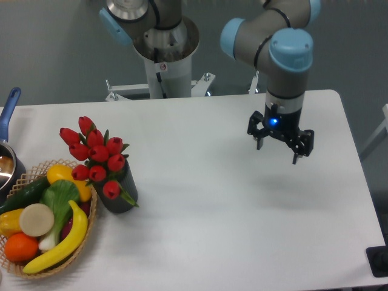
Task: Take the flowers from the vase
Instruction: 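Move the open gripper toward the red tulips in the black vase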
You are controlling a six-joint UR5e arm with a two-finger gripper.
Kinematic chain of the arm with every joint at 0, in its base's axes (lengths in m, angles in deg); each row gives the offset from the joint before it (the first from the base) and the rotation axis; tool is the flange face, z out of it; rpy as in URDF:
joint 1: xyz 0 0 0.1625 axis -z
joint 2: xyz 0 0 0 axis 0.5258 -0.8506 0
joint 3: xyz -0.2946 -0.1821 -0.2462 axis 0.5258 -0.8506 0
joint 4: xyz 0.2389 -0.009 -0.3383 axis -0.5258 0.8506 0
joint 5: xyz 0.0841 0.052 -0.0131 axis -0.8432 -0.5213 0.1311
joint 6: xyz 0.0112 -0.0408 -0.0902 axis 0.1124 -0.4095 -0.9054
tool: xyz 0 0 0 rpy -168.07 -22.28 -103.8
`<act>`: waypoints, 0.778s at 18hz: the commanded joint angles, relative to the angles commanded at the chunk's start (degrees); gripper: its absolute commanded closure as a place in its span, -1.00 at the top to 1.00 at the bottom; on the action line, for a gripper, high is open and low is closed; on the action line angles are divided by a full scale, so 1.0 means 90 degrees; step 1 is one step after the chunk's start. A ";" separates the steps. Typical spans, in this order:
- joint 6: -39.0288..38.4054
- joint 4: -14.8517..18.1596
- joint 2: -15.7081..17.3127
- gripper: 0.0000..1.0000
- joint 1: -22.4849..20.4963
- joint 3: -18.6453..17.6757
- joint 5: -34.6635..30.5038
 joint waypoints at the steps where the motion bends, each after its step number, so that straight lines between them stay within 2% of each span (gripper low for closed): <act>1: 0.0000 -0.0107 0.0127 1.00 0.0000 -0.0186 0.0322; 5: 0.0049 -0.0489 0.0430 1.00 -0.0010 -0.0821 0.2118; 11: 0.0058 -0.0489 0.0606 1.00 0.0117 -0.1260 0.3077; 14: 0.0019 -0.0509 0.0568 1.00 0.0536 -0.1330 0.3654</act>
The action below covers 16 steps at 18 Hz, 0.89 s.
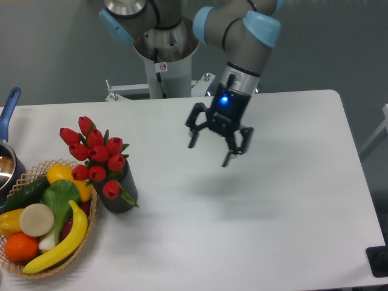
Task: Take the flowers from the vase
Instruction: 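Move the open gripper toward the red tulips in the black vase, then close the gripper around the tulip stems above the vase rim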
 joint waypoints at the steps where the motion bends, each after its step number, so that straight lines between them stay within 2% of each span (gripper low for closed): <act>1: -0.0019 0.0000 -0.0030 1.00 0.0088 0.0039 0.0147; 5: -0.0029 0.0000 -0.0069 1.00 0.0264 -0.0117 0.0528; 12: -0.0020 0.0000 -0.0595 1.00 0.0596 -0.0117 0.1651; 16: 0.0000 -0.0010 -0.0782 1.00 0.0830 -0.0088 0.1681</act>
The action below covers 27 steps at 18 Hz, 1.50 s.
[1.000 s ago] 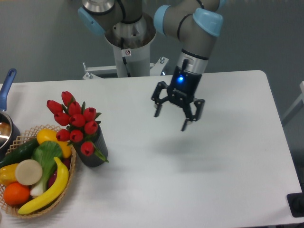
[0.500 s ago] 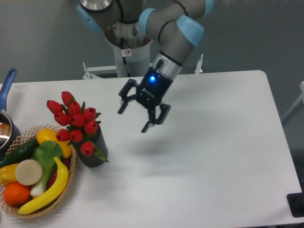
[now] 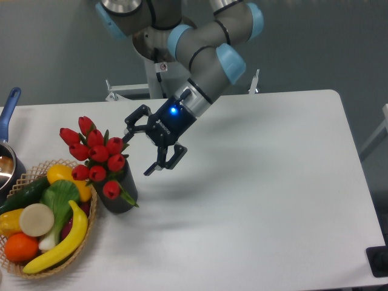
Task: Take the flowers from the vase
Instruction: 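Close the gripper around the tulip stems above the vase rim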
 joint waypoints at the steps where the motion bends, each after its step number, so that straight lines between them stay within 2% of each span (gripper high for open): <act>1: -0.0010 0.0000 0.0000 1.00 0.0020 -0.0019 0.0010; 5: -0.0029 0.0000 0.0000 1.00 0.0205 -0.0039 0.0107; 13: 0.0029 -0.0020 -0.0283 0.96 0.0489 0.0166 0.0107; 14: 0.0029 -0.0020 -0.0293 0.76 0.0489 0.0176 0.0107; 15: 0.0029 -0.0010 -0.0293 0.45 0.0489 0.0195 0.0117; 16: 0.0029 -0.0010 -0.0283 -0.18 0.0489 0.0195 0.0117; 17: 0.0029 -0.0010 -0.0274 -0.55 0.0489 0.0205 0.0117; 18: 0.0029 -0.0010 -0.0283 -0.82 0.0489 0.0205 0.0108; 19: 0.0029 -0.0019 -0.0283 -1.00 0.0489 0.0215 0.0117; 27: -0.0253 -0.0010 -0.0147 -1.00 0.0431 0.0341 0.0176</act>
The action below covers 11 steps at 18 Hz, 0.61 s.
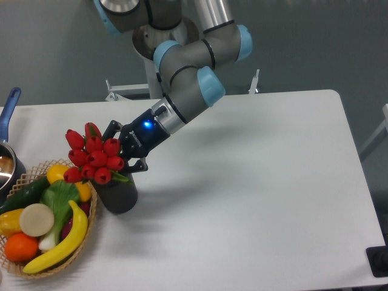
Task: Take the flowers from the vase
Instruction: 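Close the gripper around the tulip stems above the vase rim, then lift the gripped tulips up out of the black vase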
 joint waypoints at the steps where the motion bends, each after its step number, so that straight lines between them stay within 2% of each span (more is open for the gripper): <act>1: -0.0146 0.0000 0.0039 -1.00 0.0000 0.0029 0.0058; 5: -0.1023 0.0000 0.0321 -1.00 -0.0039 0.0370 0.0254; 11: -0.2412 0.0000 0.0381 -1.00 -0.0205 0.1074 0.0469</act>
